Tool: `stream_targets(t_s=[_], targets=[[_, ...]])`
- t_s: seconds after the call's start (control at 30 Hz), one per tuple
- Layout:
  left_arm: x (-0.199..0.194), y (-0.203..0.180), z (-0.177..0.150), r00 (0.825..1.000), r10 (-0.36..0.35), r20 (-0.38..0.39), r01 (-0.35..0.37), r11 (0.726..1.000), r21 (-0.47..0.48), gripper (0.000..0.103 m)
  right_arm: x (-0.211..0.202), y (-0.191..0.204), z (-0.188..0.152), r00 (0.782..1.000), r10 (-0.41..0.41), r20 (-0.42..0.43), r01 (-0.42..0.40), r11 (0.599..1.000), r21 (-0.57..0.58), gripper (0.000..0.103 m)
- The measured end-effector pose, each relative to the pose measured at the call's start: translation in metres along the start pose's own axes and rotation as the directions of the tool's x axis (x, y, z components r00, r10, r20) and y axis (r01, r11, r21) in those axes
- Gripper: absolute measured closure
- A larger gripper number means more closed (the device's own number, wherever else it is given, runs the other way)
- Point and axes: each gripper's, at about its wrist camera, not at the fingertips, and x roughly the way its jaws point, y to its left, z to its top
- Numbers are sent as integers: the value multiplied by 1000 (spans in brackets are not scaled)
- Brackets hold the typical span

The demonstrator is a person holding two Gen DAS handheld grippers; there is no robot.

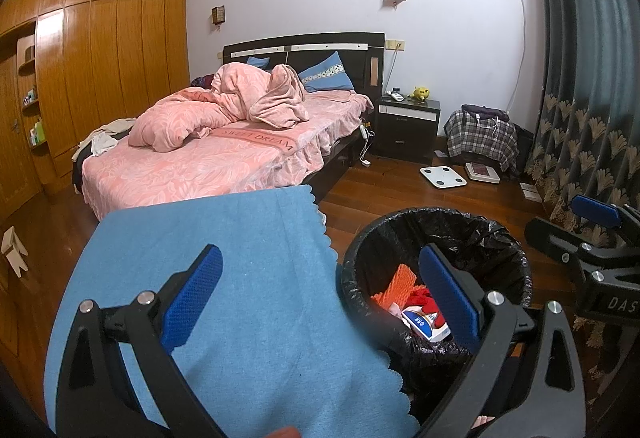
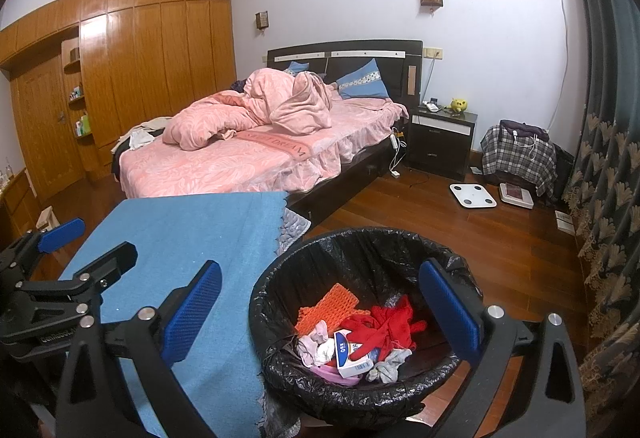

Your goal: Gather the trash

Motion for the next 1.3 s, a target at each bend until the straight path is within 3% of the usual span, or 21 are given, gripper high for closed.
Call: stream_targets(t_s=[1.0,1.3], targets=[[1,0,2,1000,-1,-5,1,1000,1,7,0,1,0,1000,0,-2,0,1000,0,6],[3,9,-13,1000,8,-18,-8,1000,2,7,1,2,1,1000,0,-2,0,1000,-1,6]])
